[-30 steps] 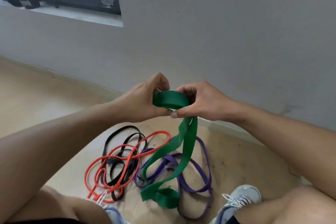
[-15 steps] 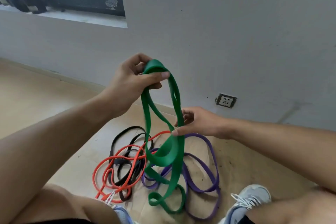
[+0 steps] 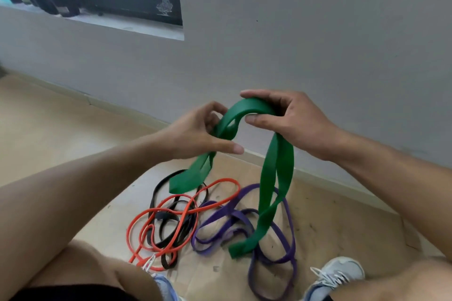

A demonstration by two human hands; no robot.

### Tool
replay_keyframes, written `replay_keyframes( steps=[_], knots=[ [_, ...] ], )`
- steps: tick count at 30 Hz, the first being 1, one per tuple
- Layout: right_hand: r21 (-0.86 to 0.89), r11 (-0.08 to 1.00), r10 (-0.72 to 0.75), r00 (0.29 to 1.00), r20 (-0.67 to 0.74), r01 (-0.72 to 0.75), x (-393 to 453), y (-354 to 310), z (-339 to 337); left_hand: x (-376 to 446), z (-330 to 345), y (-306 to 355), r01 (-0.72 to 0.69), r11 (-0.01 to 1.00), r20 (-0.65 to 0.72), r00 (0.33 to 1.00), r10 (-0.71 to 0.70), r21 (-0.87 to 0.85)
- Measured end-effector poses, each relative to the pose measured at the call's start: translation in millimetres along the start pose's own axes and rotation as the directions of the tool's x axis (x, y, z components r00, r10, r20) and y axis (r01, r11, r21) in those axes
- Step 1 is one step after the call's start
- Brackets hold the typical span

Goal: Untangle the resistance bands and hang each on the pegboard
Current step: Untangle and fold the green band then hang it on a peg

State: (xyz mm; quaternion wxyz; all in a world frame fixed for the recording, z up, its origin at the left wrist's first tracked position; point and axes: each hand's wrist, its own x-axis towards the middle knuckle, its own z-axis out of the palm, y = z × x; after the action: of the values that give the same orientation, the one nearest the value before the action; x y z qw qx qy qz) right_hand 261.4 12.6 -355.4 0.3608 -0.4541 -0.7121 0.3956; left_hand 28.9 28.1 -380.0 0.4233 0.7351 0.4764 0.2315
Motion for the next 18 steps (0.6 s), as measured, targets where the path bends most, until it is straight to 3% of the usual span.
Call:
replay_keyframes(
  steps=[4,10,18],
  knots=[
    [-0.022,0.998,-0.058,0.998,-0.038,0.057,-0.2,-9.4,-0.6,4.0,18.5,13.6,-0.101,0.995,0.016,0.995,0.100,0.010],
    [0.045,0.998,-0.051,0.997,-0.056,0.053,-3.8,-14.9,-4.5,4.1,20.6,14.7,-0.138,0.990,0.000,0.990,0.138,-0.032],
    [0.017,0.998,0.064,0.998,0.012,-0.064,-1.7,6.6,-5.0,-0.2,16.2,31.1,-0.203,0.909,-0.085,0.979,0.185,-0.365]
  ],
)
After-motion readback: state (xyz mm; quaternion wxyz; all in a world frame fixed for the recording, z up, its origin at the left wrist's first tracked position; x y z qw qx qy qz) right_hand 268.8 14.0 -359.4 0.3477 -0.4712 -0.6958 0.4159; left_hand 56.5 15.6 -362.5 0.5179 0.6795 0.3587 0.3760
